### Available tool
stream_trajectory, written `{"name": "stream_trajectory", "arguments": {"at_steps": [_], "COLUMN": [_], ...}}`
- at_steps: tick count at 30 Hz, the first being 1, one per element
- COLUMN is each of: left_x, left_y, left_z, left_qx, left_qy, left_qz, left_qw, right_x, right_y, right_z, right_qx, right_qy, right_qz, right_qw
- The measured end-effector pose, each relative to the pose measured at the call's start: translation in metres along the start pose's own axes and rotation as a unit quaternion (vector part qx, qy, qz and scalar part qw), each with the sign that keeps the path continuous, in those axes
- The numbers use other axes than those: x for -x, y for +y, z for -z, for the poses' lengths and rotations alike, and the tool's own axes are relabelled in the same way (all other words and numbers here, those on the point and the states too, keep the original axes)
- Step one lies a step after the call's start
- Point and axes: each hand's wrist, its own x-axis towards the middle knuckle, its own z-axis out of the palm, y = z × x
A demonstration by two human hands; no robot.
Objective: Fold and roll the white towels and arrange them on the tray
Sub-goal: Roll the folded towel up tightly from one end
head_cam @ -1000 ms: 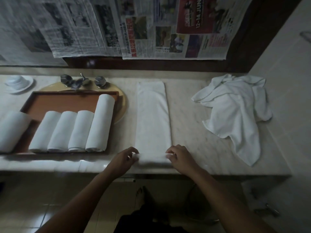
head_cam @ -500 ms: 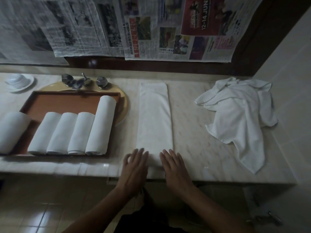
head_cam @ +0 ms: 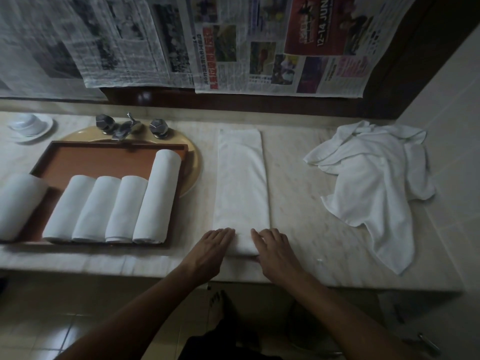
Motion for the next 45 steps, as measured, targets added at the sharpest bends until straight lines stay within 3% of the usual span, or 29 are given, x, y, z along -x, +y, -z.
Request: {"name": "stream_trajectory", "arguments": {"at_steps": [4, 9, 14, 16, 19, 21, 24, 27, 31, 35, 39, 45], "left_x": [0.008, 0.018, 0.016, 0.011, 0.002, -0.003, -0.001, 0.007, 0.004, -0.013, -0.027, 0.0], "left_y": [-0.002, -0.008, -0.016, -0.018, -0.021, -0.024, -0.016, 0.013, 0.038, 0.017, -0.001, -0.008], "left_z": [0.013, 0.012, 0.021, 0.025, 0.029, 0.029, 0.028, 0.018, -0.009, -0.015, 0.0, 0.009], "left_qx": [0.119, 0.122, 0.243, 0.267, 0.282, 0.289, 0.236, 0.067, -0.06, -0.077, -0.077, 0.028], "left_qy": [0.006, 0.018, -0.002, -0.013, -0.034, -0.04, 0.03, 0.12, 0.049, 0.004, -0.039, -0.037], "left_qz": [0.008, 0.0, 0.112, 0.135, 0.167, 0.188, 0.183, 0.129, 0.05, 0.069, 0.037, 0.002], "left_qw": [0.993, 0.992, 0.964, 0.954, 0.944, 0.938, 0.954, 0.982, 0.996, 0.995, 0.996, 0.999], "right_x": [0.006, 0.02, 0.011, 0.01, 0.019, 0.027, 0.031, 0.023, 0.009, -0.009, -0.022, -0.003], "right_y": [0.008, 0.014, 0.015, 0.008, -0.014, -0.03, -0.04, -0.037, -0.03, -0.022, -0.011, -0.008], "right_z": [0.01, 0.016, 0.021, 0.021, 0.009, 0.003, -0.001, -0.003, -0.002, 0.005, 0.015, 0.038], "right_qx": [-0.115, -0.223, -0.19, -0.183, -0.114, -0.084, -0.056, -0.043, -0.028, -0.019, -0.036, -0.119], "right_qy": [-0.012, -0.006, -0.031, 0.02, 0.108, 0.124, 0.059, 0.021, 0.02, -0.006, -0.031, -0.07], "right_qz": [-0.013, -0.05, -0.102, -0.111, -0.05, -0.014, -0.029, -0.035, -0.037, -0.047, -0.052, -0.056], "right_qw": [0.993, 0.974, 0.976, 0.977, 0.986, 0.989, 0.996, 0.998, 0.999, 0.999, 0.998, 0.989]}}
